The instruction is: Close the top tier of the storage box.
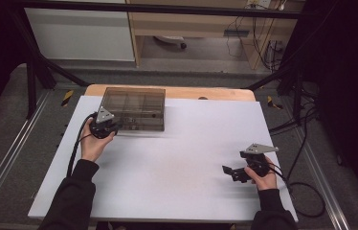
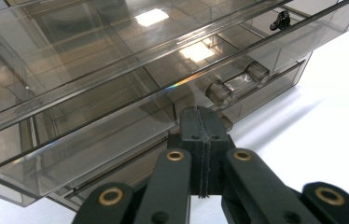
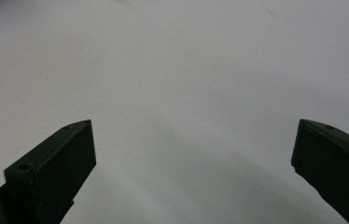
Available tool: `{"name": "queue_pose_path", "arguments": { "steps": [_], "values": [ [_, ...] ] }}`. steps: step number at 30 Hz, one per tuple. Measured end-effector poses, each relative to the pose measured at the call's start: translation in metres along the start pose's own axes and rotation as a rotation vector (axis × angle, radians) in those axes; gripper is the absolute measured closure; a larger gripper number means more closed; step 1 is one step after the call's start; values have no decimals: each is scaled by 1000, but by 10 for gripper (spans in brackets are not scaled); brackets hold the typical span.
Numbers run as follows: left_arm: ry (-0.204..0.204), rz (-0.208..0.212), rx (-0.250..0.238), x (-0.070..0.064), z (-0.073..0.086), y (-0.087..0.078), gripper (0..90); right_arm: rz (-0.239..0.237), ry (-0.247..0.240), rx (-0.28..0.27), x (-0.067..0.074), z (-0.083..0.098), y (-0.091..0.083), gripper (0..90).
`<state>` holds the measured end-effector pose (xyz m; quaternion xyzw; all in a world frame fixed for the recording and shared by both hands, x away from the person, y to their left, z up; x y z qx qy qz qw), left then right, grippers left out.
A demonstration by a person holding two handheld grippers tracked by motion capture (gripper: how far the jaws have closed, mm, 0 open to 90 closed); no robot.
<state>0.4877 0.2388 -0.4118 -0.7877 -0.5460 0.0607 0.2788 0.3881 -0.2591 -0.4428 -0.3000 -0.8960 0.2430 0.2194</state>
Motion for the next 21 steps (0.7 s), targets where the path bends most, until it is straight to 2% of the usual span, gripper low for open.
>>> {"name": "queue_pose_path", "arguments": {
  "steps": [21],
  "values": [
    [-3,-13,-8,1,-4,7,900,-1,-4,-4,0,0,-1,7]
  ]
}}
Point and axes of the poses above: each handheld gripper's, and its own axes: y roughly forward along the jaws, z roughly out of its underside, x roughly to its left, the point moved 1 cm from there along y, roughly forward along the jaws, and after that the axes turned 12 degrees about -z, right-handed, at the moved point
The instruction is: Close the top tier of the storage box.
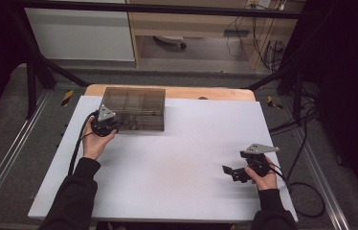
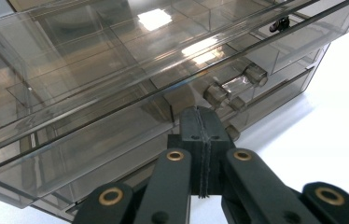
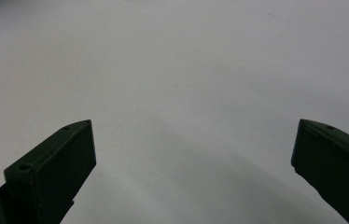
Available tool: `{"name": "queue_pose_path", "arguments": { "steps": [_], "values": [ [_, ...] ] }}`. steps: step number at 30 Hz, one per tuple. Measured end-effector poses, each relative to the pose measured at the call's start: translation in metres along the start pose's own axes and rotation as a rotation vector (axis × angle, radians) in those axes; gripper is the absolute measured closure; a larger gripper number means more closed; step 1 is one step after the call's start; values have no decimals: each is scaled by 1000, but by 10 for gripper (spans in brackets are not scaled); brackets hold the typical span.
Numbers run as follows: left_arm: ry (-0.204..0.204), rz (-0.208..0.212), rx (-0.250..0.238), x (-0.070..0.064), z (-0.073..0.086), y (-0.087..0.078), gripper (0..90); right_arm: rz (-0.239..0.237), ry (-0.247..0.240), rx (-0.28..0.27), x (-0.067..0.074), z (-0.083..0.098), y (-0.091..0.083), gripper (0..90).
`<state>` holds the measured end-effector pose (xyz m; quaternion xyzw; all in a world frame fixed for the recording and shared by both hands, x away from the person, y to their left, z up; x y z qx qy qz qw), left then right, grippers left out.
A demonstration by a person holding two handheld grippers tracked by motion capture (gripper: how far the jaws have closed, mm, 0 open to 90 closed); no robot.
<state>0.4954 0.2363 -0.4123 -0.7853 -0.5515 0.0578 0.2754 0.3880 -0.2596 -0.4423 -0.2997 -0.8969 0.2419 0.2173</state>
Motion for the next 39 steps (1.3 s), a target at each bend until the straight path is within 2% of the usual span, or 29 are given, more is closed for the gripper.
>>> {"name": "queue_pose_path", "arguments": {
  "steps": [20,30,33,39],
  "values": [
    [-5,-25,-36,-1,0,5,900,3,-2,0,1,0,0,7],
    [-4,-31,-36,0,0,6,900,2,-3,0,1,0,0,7],
    [-5,-29,-29,0,1,7,900,2,-6,-2,0,0,0,7],
    [-16,10,-4,-3,2,1,899,1,-6,-7,1,-1,-1,7]
  ]
}}
Point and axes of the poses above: each handheld gripper's, and its own axes: y roughly forward along the jaws, z roughly out of its underside, x roughly to its left, the point moved 1 cm from there along y, roughly forward along the jaws, and after that the axes turned 12 degrees about -z, right-handed, at the moved point
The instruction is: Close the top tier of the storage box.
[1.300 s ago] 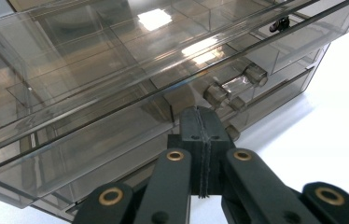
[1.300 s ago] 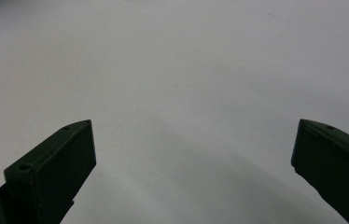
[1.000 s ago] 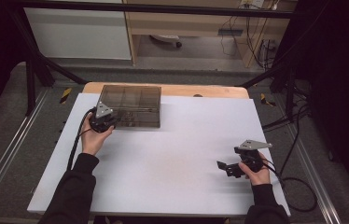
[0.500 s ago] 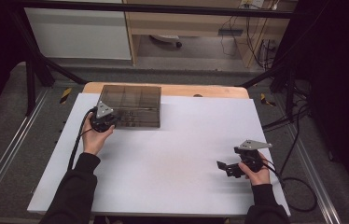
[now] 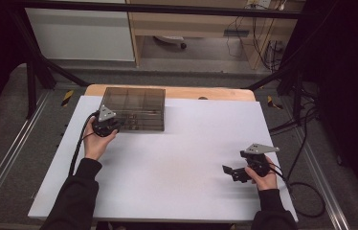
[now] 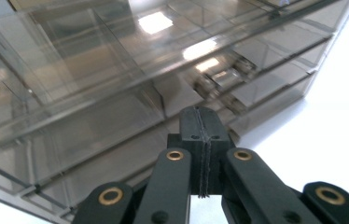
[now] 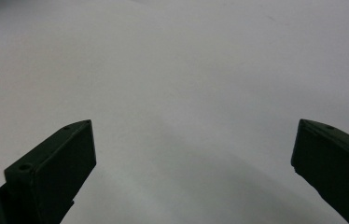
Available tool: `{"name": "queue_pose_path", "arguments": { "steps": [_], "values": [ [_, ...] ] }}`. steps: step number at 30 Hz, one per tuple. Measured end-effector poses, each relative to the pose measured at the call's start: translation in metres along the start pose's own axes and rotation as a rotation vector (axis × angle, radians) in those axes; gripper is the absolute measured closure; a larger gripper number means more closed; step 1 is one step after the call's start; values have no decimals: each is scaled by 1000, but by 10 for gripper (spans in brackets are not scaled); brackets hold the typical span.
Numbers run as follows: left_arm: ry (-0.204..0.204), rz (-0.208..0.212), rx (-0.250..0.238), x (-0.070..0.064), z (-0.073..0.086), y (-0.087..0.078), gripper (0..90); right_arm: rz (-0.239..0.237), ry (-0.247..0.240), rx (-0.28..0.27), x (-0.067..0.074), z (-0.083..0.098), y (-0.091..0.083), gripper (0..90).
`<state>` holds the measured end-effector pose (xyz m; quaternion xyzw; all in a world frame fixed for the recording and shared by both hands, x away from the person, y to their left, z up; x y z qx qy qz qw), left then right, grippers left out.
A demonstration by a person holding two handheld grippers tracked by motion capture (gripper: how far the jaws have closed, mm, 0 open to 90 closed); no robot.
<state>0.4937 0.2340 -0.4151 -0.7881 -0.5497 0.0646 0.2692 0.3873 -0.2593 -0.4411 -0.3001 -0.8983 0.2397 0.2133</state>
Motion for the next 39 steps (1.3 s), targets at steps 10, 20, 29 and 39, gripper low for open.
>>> {"name": "queue_pose_path", "arguments": {
  "steps": [10,20,29,39],
  "values": [
    [-3,43,19,-6,1,-19,832,1,0,8,0,0,1,7],
    [-10,82,43,-8,7,-34,729,2,1,8,0,0,2,7],
    [-18,110,66,-10,20,-46,612,1,3,12,1,1,2,7],
    [-26,145,68,-12,36,-56,390,3,1,16,0,1,2,7]
  ]
}}
Point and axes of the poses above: each handheld gripper's, and its own axes: y roughly forward along the jaws, z roughly out of its underside, x roughly to its left, the point moved 1 cm from there along y, roughly forward along the jaws, and after that the axes turned 12 degrees about -z, right-handed, at the moved point
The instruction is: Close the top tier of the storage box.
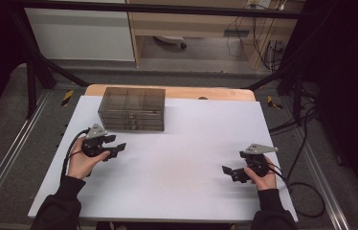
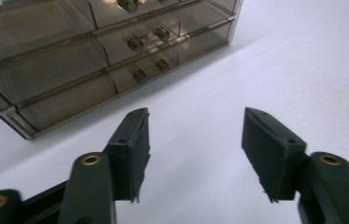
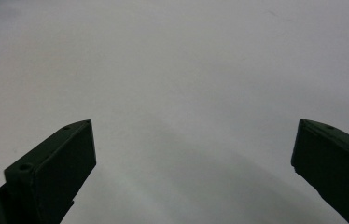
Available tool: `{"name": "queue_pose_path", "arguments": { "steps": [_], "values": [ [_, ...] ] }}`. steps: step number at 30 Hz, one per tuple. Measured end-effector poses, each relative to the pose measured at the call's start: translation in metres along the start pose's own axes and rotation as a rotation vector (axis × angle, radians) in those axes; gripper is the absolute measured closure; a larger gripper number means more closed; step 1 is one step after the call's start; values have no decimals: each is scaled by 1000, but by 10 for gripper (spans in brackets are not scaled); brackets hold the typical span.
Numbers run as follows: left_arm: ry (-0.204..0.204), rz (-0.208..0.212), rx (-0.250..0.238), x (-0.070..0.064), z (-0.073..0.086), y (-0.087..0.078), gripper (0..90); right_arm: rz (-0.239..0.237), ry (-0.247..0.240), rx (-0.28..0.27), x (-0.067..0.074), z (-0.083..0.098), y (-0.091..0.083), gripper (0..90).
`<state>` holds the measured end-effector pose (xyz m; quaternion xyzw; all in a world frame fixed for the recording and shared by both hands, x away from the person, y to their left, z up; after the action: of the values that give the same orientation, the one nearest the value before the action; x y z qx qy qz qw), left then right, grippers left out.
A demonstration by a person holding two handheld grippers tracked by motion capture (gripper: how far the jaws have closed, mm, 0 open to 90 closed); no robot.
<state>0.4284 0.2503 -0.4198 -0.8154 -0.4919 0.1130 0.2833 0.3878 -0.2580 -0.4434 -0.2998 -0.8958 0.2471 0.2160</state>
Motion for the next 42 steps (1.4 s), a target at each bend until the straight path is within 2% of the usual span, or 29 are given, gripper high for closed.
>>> {"name": "queue_pose_path", "arguments": {
  "steps": [15,21,37,42],
  "values": [
    [39,-24,-16,-3,21,-14,107,0,-2,4,0,0,0,7],
    [48,-23,2,-3,30,-19,89,0,1,3,0,0,1,7],
    [43,-13,-8,8,53,-29,51,-3,-1,15,0,2,2,7],
    [39,-24,-3,11,60,-32,51,-6,-3,15,1,3,2,7]
  ]
}}
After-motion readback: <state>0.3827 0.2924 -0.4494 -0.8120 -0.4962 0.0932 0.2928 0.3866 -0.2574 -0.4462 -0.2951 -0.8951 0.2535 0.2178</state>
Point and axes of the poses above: each handheld gripper's, and its own axes: y roughly forward along the jaws, z roughly out of its underside, x roughly to its left, the point moved 1 cm from there along y, roughly forward along the jaws, and after that the axes turned 12 degrees about -z, right-handed, at the moved point
